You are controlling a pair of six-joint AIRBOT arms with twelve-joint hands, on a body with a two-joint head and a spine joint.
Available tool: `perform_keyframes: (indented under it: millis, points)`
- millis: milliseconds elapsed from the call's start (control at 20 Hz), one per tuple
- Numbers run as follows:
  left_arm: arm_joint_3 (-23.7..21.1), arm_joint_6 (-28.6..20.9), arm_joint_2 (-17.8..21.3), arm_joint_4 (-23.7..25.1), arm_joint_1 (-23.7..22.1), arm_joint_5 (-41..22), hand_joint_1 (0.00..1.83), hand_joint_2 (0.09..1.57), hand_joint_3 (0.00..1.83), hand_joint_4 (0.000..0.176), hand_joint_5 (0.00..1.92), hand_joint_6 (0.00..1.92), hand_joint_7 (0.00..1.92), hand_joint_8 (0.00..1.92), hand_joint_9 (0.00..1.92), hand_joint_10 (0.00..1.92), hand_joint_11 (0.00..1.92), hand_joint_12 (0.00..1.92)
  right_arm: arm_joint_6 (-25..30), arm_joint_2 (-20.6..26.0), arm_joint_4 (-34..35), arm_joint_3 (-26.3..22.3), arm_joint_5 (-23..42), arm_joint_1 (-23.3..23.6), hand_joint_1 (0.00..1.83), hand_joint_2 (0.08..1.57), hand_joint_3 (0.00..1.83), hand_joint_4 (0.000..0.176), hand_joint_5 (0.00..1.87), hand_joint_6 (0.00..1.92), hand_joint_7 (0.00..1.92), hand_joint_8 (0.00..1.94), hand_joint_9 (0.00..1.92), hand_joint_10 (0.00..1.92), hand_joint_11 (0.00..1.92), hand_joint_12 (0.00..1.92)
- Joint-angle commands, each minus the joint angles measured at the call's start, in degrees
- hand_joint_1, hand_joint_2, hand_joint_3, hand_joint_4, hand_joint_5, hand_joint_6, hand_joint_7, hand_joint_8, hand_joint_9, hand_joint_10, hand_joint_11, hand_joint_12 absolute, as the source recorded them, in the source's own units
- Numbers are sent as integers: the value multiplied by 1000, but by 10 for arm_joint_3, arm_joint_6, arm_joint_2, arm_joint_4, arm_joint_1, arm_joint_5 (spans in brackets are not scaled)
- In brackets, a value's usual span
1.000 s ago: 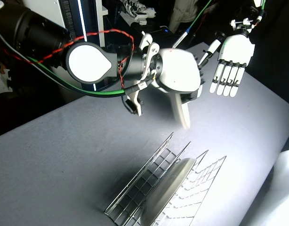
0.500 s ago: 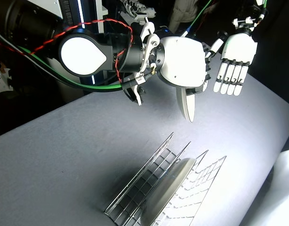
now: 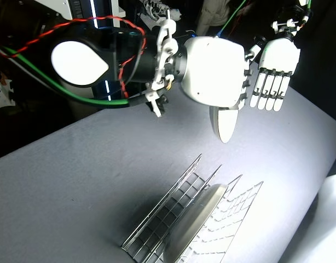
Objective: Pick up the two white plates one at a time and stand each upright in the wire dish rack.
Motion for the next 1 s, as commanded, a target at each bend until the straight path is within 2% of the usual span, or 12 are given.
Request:
perform_keyframes:
  millis: [0, 350, 950]
  points:
    - [0, -2, 5, -33, -6, -15, 0, 1259, 1, 0, 37, 0, 25, 0, 0, 0, 0, 0, 10, 5, 21, -3, 86, 15, 1389, 1065, 0, 0, 1011, 869, 1122, 735, 1013, 1016, 953, 1088]
    - [1, -2, 5, -30, -10, -15, 0, 1255, 0, 0, 64, 9, 44, 10, 0, 0, 0, 0, 10, 21, 65, -3, 85, 20, 1385, 1080, 1, 0, 960, 945, 1101, 813, 973, 1038, 936, 1082]
    - [2, -2, 4, -26, -8, -16, 0, 1261, 1, 0, 56, 0, 26, 0, 0, 0, 0, 0, 10, 69, 130, -5, 85, 20, 1388, 1071, 0, 0, 983, 909, 1107, 815, 1002, 982, 968, 1051]
